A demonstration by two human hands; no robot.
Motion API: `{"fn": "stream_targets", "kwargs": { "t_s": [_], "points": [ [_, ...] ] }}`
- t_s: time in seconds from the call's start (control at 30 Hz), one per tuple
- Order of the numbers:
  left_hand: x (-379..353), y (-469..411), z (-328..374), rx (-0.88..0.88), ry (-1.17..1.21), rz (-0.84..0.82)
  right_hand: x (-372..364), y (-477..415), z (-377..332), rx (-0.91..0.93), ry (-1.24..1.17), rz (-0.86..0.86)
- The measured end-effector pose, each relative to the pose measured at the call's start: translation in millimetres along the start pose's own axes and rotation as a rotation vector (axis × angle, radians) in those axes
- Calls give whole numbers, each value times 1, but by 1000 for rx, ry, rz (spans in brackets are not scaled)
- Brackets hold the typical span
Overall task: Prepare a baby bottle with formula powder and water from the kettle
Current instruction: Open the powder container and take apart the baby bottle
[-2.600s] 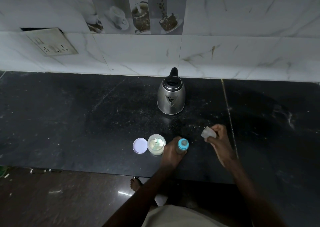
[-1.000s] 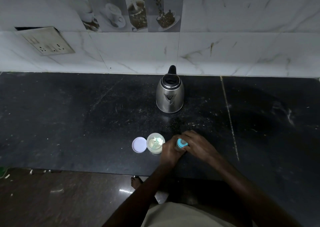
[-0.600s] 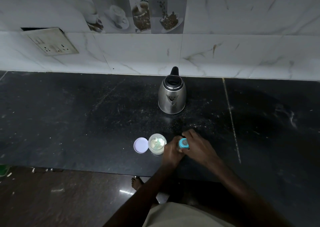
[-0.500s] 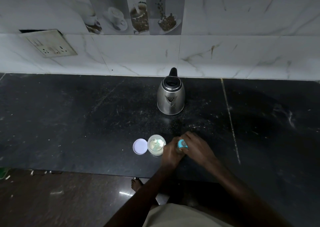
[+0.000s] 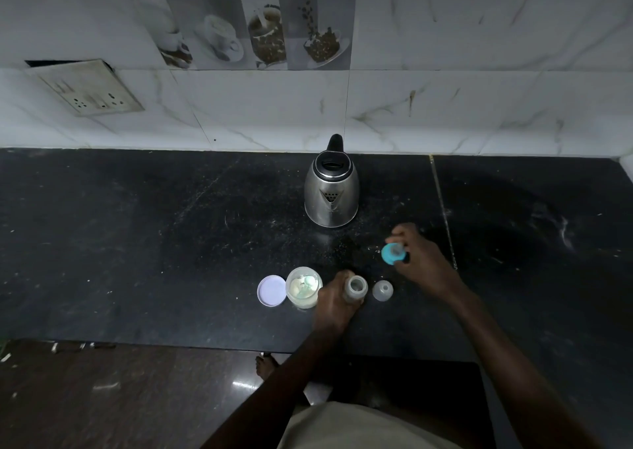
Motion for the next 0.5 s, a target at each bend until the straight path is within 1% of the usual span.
{"fn": "stream_targets", "kwargs": {
  "t_s": [0.1,0.17,0.23,0.33,0.5],
  "points": [
    [0,0,0,-4,-3,4,7,16,38,-118,-26,132],
    [0,0,0,-5,-4,0,0,28,58,-189,-21,143],
    [0,-1,-1,-7,-9,1,-13,40,69,-238,-16,113],
    [0,0,-1,-10,-17,-6,-38,50,75,-270,16,96],
    [1,1,2,-11,-29,-27,-61,51,81,-258,103,142]
  ]
}}
Point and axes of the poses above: each hand's wrist, its own y-axis away from the middle knuckle, its own x-axis out of the back of the hand, z = x × y, the point moved 1 cm from there along -y, towards the middle knuckle, and after that the axes turned 7 degrees about -y, right-handed, at the moved point
